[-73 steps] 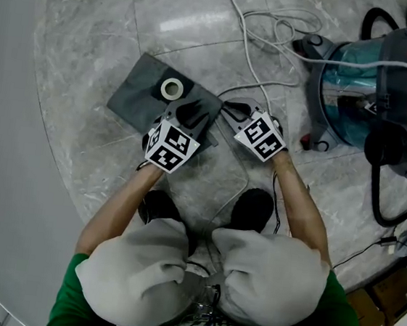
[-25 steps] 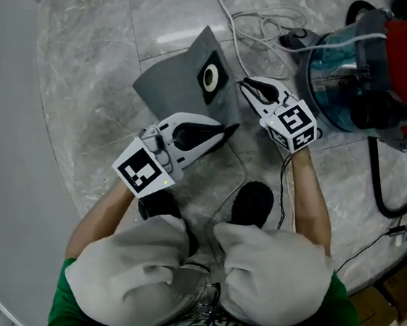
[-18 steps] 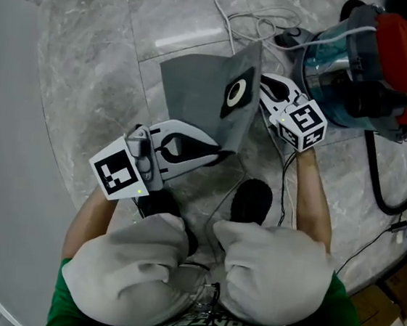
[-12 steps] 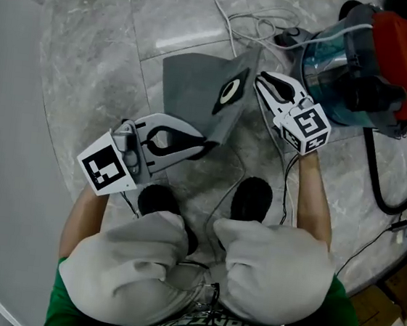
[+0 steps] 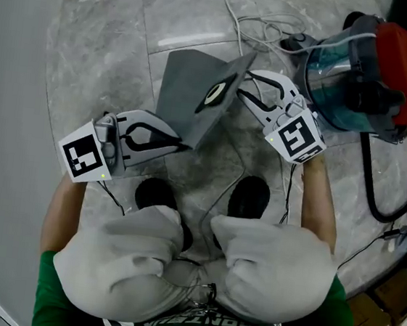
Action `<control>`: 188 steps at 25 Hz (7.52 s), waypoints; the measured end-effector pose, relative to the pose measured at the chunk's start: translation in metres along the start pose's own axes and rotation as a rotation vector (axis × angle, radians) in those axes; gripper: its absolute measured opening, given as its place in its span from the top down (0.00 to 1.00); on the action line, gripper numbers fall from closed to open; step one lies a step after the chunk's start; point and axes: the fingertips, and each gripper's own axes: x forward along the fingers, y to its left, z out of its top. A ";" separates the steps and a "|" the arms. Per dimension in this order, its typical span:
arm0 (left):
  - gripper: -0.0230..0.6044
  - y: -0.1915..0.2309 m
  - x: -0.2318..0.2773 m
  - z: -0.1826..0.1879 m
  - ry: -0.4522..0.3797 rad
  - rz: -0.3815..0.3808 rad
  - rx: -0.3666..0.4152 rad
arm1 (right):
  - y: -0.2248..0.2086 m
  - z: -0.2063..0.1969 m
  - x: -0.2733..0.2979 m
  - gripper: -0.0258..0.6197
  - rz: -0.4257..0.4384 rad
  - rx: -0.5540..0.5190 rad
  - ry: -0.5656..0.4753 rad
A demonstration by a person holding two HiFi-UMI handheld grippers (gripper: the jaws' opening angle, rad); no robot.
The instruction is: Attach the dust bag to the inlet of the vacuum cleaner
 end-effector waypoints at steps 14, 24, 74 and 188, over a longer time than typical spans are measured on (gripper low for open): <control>0.95 -0.001 -0.031 -0.018 0.019 0.074 0.021 | 0.032 0.000 0.018 0.86 0.118 -0.160 0.142; 0.95 0.048 -0.053 -0.046 0.046 0.317 -0.074 | 0.007 0.007 0.018 0.89 0.014 -0.029 0.174; 0.78 0.154 -0.054 -0.036 0.337 0.657 -0.115 | -0.018 0.040 0.084 0.90 -0.101 0.200 0.276; 0.93 0.121 0.154 0.169 0.229 -0.366 0.517 | -0.040 0.071 -0.208 0.94 -0.516 0.535 0.190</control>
